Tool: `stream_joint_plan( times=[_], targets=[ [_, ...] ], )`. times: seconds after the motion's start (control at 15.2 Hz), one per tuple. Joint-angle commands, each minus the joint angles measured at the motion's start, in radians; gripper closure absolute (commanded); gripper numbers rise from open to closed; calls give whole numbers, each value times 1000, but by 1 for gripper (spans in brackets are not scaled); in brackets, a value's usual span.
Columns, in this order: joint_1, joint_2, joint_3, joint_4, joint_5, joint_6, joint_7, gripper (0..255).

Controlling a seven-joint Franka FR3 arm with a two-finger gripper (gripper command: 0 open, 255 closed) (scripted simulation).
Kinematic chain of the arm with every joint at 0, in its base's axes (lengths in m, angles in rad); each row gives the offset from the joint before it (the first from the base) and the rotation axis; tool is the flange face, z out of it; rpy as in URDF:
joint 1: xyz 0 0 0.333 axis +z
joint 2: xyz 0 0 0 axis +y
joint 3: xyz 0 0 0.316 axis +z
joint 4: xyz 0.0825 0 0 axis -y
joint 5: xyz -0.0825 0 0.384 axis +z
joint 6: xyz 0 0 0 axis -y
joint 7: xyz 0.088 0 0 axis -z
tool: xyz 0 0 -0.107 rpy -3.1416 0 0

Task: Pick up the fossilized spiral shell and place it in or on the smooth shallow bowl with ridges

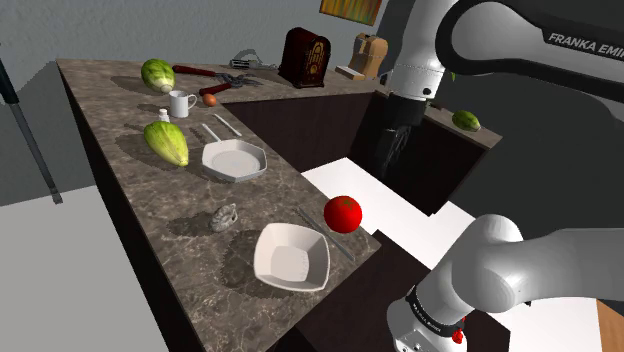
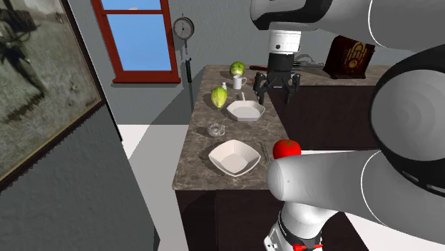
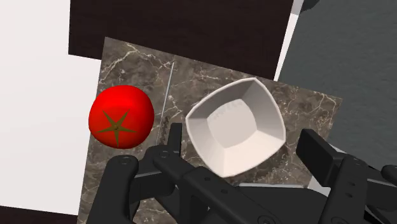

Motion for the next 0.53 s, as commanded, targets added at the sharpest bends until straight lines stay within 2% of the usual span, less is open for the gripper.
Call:
stream_joint_plan(
  times=[0.0,0.46],
  targets=[
    [0,0,0,0,0,0,0,0],
    [-12,99,162,-80,92,251,250,0]
  ],
)
